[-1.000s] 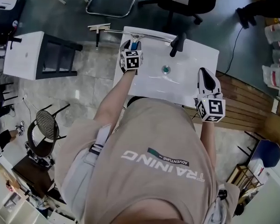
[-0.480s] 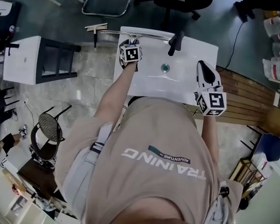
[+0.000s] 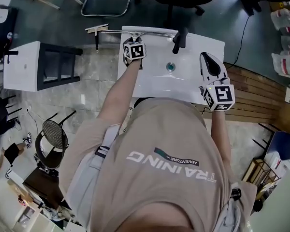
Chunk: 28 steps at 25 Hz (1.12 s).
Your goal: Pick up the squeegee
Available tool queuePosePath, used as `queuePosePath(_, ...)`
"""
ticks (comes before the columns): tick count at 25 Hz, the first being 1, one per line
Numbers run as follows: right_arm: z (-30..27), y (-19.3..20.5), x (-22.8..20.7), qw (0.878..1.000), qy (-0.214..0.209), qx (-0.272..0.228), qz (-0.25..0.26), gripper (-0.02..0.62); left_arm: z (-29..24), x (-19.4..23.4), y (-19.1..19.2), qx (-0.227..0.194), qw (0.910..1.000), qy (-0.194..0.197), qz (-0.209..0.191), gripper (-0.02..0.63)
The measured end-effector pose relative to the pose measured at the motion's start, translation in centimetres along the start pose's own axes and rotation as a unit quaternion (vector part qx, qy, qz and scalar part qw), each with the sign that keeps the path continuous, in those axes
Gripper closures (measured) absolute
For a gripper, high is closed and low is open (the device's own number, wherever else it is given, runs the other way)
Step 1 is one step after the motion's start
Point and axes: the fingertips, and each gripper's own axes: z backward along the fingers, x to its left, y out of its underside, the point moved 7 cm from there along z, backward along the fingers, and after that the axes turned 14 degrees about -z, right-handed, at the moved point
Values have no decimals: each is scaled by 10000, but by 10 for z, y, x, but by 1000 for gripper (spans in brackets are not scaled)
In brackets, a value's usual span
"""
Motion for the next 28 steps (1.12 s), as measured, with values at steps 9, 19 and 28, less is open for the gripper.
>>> queuePosePath(9,18,7,-1,10000,71,-8,57,558,4,-1,3,-43,9998,179,-49,485)
queuePosePath(19,33,20,-5,10000,-32,-26,-39,558,49,9,17,-646,9979,-3,48,485)
queuePosePath(28,25,16,5,9987,-474,-106,126,558,119,20,6,-1392,9897,-339,47,485)
